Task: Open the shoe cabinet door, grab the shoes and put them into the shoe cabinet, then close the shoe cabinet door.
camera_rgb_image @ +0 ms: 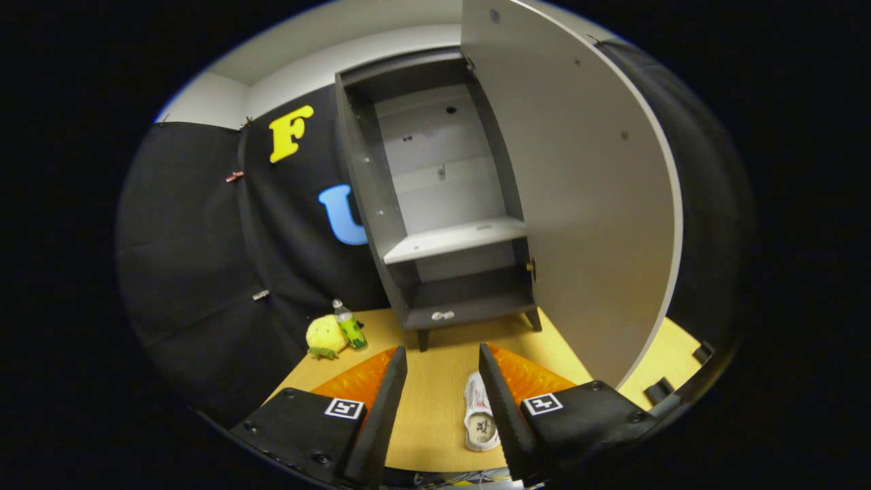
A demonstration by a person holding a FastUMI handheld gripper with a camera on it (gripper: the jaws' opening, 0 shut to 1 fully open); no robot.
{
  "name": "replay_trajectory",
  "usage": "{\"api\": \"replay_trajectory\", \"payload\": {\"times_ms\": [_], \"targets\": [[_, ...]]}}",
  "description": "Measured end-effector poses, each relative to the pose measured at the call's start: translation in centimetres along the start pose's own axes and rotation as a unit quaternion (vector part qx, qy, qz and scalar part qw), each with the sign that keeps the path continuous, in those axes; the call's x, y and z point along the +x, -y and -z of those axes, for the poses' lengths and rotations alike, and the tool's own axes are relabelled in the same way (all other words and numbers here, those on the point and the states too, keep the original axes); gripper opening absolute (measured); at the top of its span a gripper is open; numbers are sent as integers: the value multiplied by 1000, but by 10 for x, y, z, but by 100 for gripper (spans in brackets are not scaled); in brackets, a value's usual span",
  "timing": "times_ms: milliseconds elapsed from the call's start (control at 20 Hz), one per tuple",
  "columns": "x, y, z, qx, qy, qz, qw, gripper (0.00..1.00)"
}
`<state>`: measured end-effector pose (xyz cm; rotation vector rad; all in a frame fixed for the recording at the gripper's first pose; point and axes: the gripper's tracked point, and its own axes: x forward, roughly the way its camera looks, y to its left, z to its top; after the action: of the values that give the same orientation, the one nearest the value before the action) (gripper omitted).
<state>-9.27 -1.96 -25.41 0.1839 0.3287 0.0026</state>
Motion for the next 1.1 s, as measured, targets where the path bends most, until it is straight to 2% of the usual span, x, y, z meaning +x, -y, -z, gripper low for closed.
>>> {"api": "replay_trajectory", "payload": {"times_ms": [250,500,900,1000,1100], "targets": [[44,9,93,4,-74,37,997,70],[84,36,169,9,-140,77,987,70],[129,57,224,-17,-218,88,972,70],[139,58,224,-30,-228,89,969,48],[147,58,228,-35,-233,89,968,47]]}}
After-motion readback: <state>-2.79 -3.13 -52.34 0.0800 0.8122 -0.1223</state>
